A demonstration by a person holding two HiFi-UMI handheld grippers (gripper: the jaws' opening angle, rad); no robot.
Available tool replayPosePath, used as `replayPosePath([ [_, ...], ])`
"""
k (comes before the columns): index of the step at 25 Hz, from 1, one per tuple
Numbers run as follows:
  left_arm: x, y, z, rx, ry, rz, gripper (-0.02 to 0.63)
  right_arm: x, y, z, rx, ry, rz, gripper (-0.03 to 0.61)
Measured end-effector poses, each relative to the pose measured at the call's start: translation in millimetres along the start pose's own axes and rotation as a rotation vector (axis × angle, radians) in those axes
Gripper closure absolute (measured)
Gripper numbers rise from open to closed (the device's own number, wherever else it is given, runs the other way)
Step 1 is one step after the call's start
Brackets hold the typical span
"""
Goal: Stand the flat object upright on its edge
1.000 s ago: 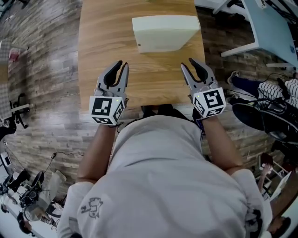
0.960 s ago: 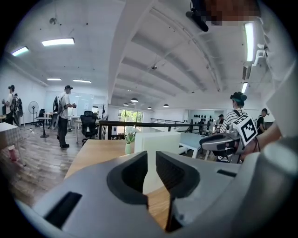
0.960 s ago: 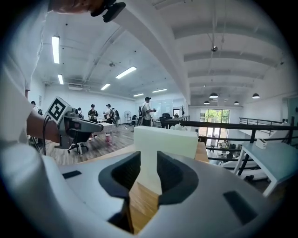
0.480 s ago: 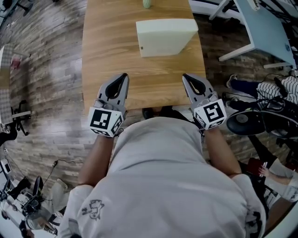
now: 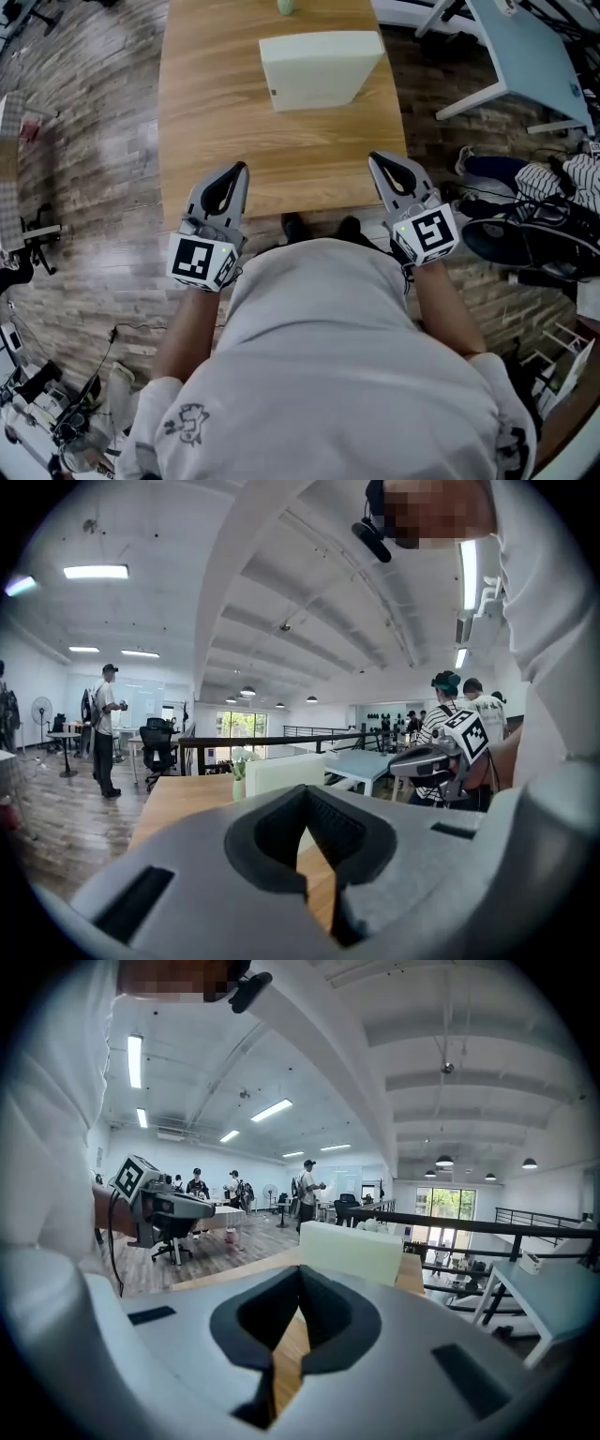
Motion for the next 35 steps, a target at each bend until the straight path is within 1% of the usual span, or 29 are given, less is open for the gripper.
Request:
replayPosePath([
  [2, -2, 6, -12, -0.007, 0.017, -0.010, 0.607, 9, -2, -6, 0.006, 0.013, 0.001, 0.574],
  [4, -4, 12, -27, 0.003, 0.033, -0.026, 0.607, 19, -3, -10, 0.026, 0.033, -0.002, 0.574],
  [8, -4, 24, -68, 0.004, 0.065, -0.043, 0.607, 49, 0, -16, 0.040, 0.072, -0.034, 0.574],
  [12, 8, 30, -131, 0.004, 0.093, -0.055, 0.607, 104, -15, -18, 0.046, 0.097, -0.052, 0.572],
  [15, 31, 26, -183, 0.008, 0.113, -0.063, 0.607, 153, -35, -10, 0.052, 0.120, -0.054, 0.574],
  [18, 59, 23, -221, 0.016, 0.133, -0.072, 0.607, 188, -46, 3, 0.062, 0.146, -0.059, 0.574],
  [21, 66, 28, -236, 0.047, 0.158, -0.066, 0.607, 200, -42, 0, 0.075, 0.171, -0.053, 0.574],
  [24, 43, 47, -240, 0.059, 0.188, -0.050, 0.607, 197, -27, -31, 0.085, 0.203, -0.047, 0.574],
  [26, 37, 57, -248, 0.057, 0.199, -0.047, 0.607, 203, -23, -41, 0.083, 0.216, -0.050, 0.574],
  [31, 43, 68, -252, 0.050, 0.232, -0.055, 0.607, 209, -9, -39, 0.069, 0.228, -0.089, 0.574],
  [35, 67, 67, -269, 0.031, 0.271, -0.060, 0.607, 233, -18, -25, 0.072, 0.226, -0.098, 0.574],
])
Point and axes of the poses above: the fingertips, and each gripper's own axes: x backward along the fingers, z to its left, y out of its top, the point moved 10 cm from there along x, backward along the fingers, and after that the axes turned 9 degrees about -x, right-handed, at the moved point
